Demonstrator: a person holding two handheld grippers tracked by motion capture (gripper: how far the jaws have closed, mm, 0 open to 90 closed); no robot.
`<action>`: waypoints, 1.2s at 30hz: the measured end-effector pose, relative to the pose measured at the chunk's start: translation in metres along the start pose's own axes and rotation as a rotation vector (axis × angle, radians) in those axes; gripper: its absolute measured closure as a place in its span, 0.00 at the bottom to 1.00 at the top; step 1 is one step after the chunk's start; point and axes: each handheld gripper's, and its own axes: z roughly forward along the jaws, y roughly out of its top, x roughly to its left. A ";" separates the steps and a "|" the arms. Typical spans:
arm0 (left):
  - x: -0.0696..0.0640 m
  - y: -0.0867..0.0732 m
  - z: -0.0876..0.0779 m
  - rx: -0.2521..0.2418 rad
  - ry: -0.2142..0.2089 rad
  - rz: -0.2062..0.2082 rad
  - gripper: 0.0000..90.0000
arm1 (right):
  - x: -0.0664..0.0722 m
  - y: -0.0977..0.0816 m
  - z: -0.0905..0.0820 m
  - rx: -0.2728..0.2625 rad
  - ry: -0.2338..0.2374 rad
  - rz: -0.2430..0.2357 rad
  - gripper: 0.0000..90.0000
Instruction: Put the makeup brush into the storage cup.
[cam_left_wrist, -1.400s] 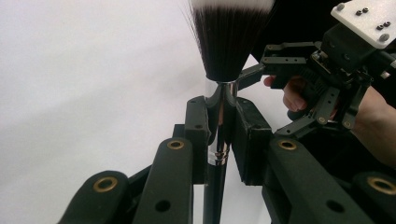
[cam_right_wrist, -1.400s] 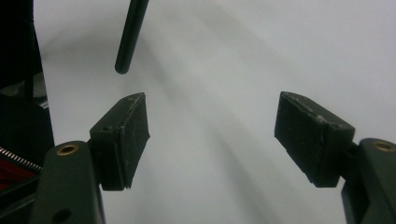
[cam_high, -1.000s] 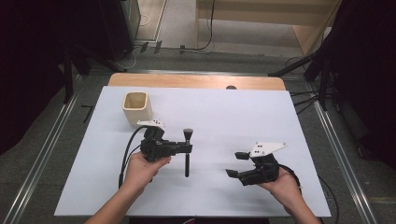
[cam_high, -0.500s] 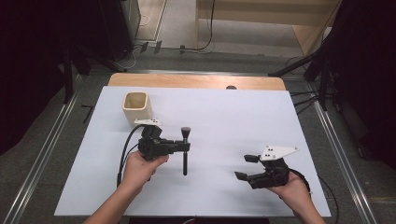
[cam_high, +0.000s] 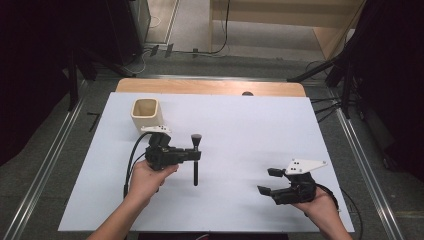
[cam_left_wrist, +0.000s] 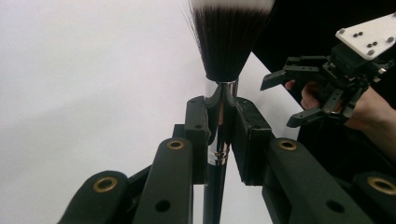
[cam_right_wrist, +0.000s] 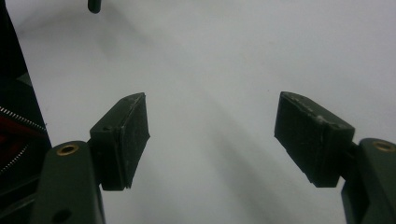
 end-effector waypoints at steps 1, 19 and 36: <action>0.000 0.001 -0.001 -0.001 0.007 0.004 0.87 | 0.000 0.000 0.000 0.003 0.000 -0.001 0.30; 0.009 0.010 -0.030 -0.069 0.124 0.034 0.87 | 0.000 0.000 0.002 0.008 0.002 -0.003 0.30; 0.016 0.018 -0.052 -0.111 0.175 0.042 0.87 | -0.001 0.000 0.003 0.012 0.004 -0.001 0.30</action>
